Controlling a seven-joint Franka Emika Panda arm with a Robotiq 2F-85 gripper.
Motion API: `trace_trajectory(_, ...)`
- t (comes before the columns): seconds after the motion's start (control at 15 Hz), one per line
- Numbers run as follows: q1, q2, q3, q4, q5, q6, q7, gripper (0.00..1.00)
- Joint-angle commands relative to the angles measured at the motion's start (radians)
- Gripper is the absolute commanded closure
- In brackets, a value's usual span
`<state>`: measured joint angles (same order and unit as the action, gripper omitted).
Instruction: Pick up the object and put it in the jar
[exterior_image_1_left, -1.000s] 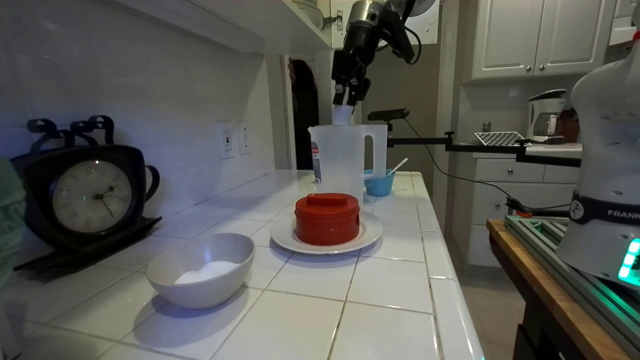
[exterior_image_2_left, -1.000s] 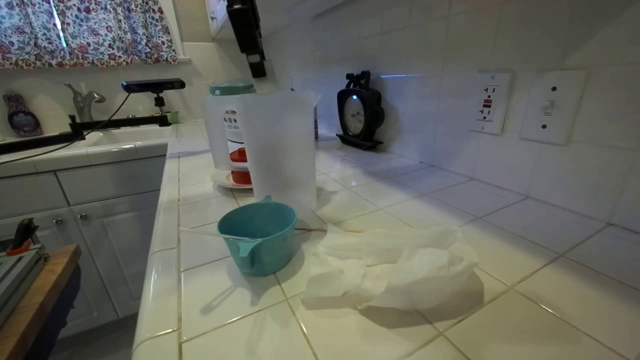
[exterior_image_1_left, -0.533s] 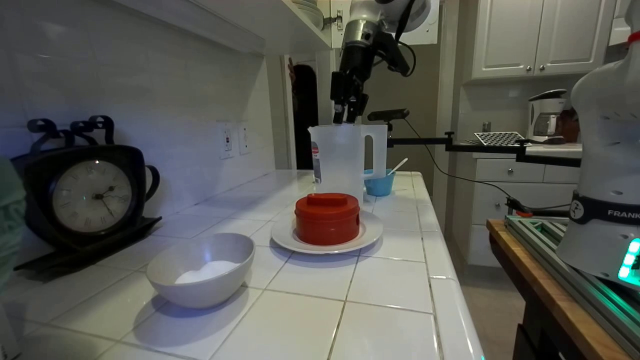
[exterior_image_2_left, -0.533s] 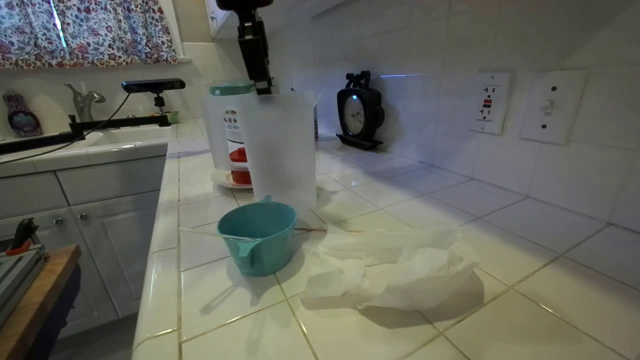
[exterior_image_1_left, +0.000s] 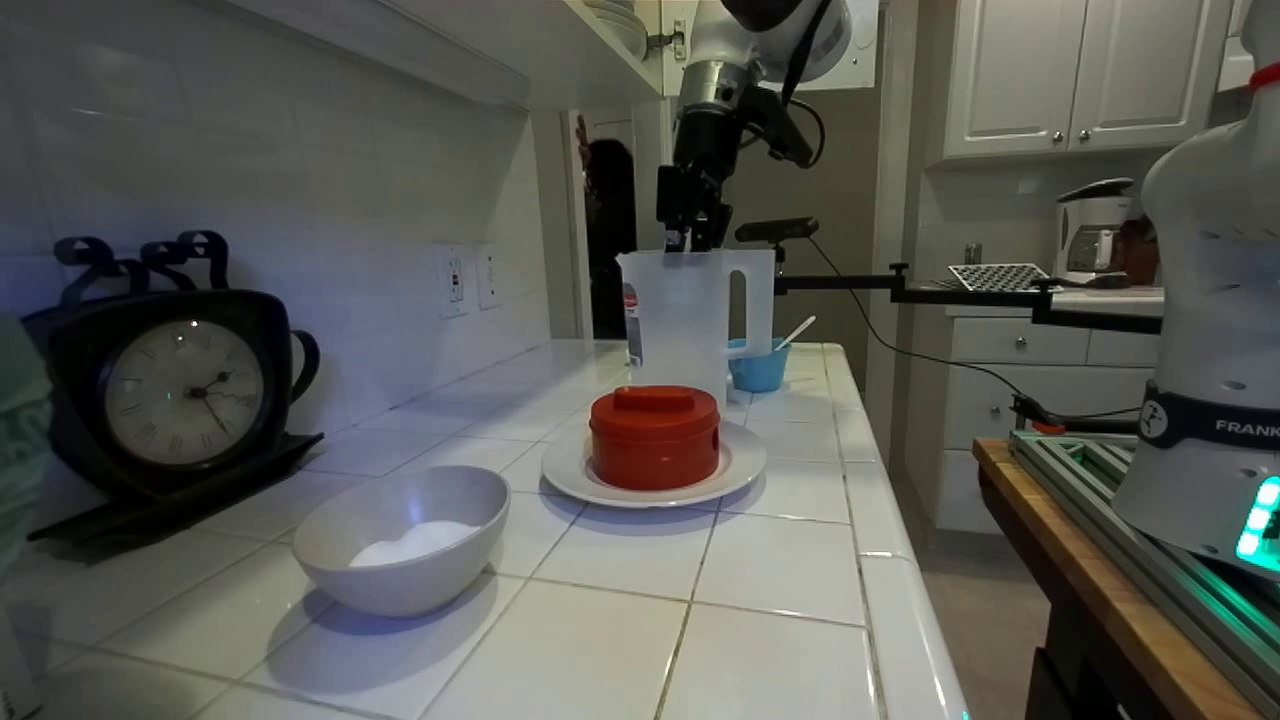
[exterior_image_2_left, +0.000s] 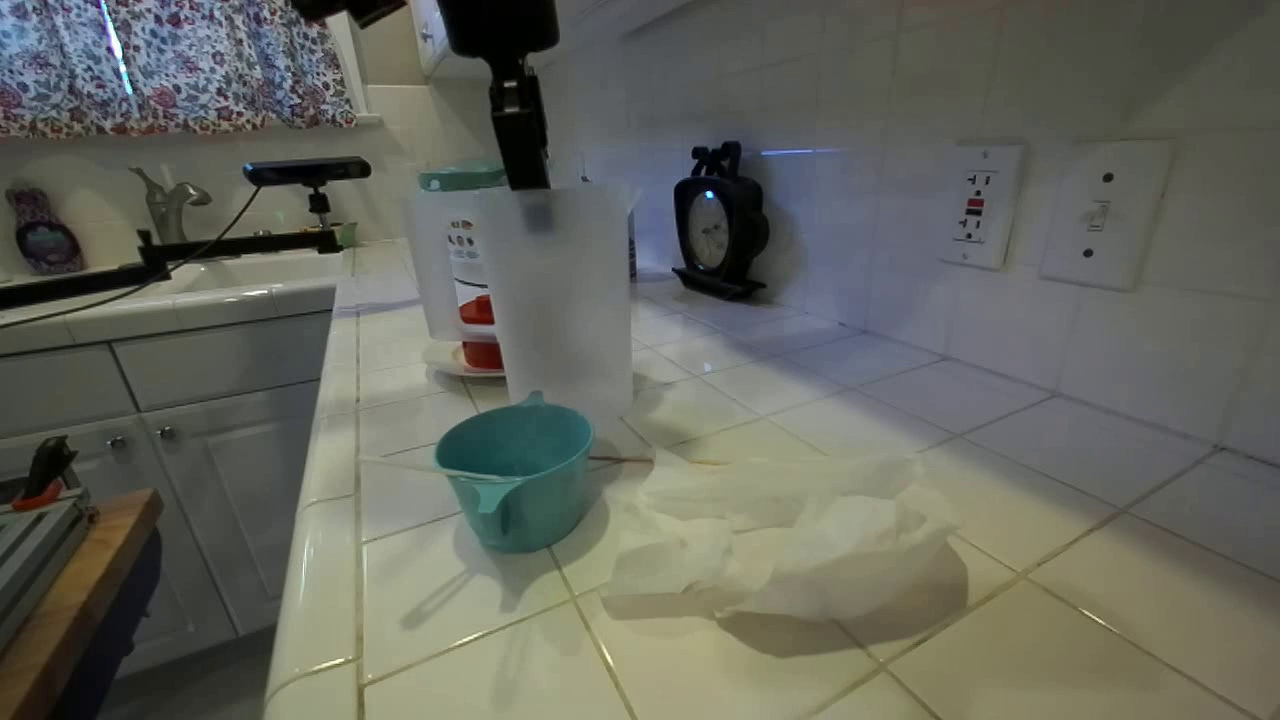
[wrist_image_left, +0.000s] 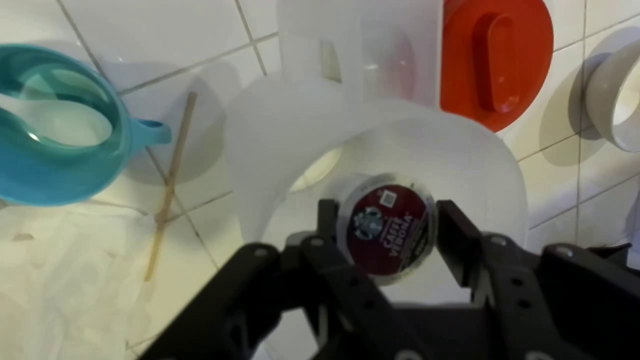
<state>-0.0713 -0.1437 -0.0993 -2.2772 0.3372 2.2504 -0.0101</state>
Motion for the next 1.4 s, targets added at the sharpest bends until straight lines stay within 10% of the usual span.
trace_trajectory(0.0, 0.001, 0.006, 0.002, 0.01, -0.025, 0.002, -0.011, 0.73)
trace_trajectory(0.13, 0.001, 0.004, 0.003, 0.01, -0.033, 0.001, -0.012, 0.68)
trace_trajectory(0.2, 0.001, 0.004, 0.004, 0.01, -0.038, 0.001, -0.012, 0.23)
trace_trajectory(0.47, 0.002, 0.002, 0.007, 0.013, -0.048, -0.001, -0.012, 0.02)
trace_trajectory(1.33, 0.009, -0.099, 0.013, 0.04, -0.077, -0.039, -0.019, 0.0)
